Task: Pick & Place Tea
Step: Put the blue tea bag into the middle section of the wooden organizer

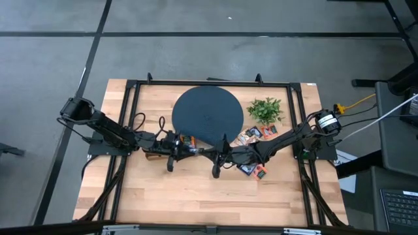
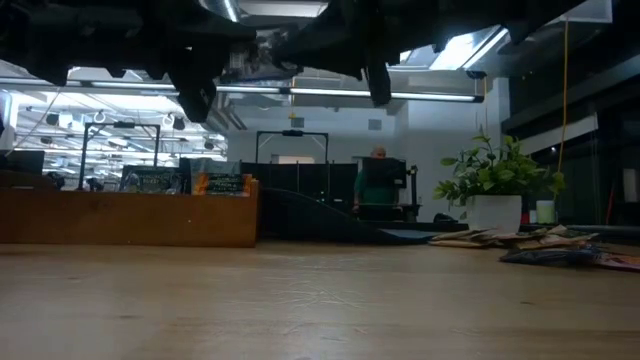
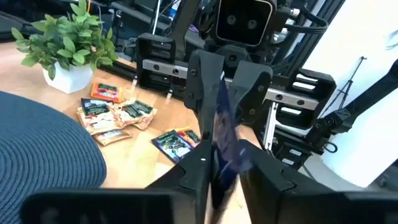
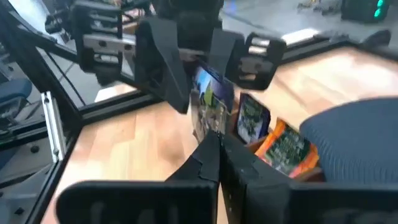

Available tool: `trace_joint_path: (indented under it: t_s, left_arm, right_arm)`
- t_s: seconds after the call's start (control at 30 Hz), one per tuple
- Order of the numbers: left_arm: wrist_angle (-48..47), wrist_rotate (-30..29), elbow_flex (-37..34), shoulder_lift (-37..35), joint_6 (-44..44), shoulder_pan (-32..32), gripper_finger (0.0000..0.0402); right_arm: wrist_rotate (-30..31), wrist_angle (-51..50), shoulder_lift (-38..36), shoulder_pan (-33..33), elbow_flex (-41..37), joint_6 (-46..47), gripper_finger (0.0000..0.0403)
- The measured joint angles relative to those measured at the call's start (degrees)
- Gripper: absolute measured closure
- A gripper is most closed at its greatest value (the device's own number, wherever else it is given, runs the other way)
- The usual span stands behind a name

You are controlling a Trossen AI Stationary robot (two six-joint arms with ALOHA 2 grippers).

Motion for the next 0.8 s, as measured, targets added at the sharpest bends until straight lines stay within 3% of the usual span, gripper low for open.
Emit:
trace_joint_path:
  t_s: [0.2,0.57,0.67,0.8]
  left_arm:
    - [-1.5,0.16,0.0,0.0,-3.5,0.77,0.0283]
    - [-2.48,9.1,0.12,0.0,-5.63,4.49,0.0261]
    - [-7.8,12.21,2.8,0.0,-5.53,5.55,0.0263]
    - [-22.01,16.48,9.55,0.0,-2.79,6.81,0.0266]
  right_arm:
    - [-8.21,-3.33,0.0,-0.37,0.0,4.5,0.0399]
    - [-11.67,-3.72,0.05,-0.86,0.0,6.61,0.0401]
    - [-12.52,-4.84,0.05,-1.15,-0.02,7.85,0.0401]
    - [-14.17,-6.73,0.05,-1.38,-0.01,9.06,0.04]
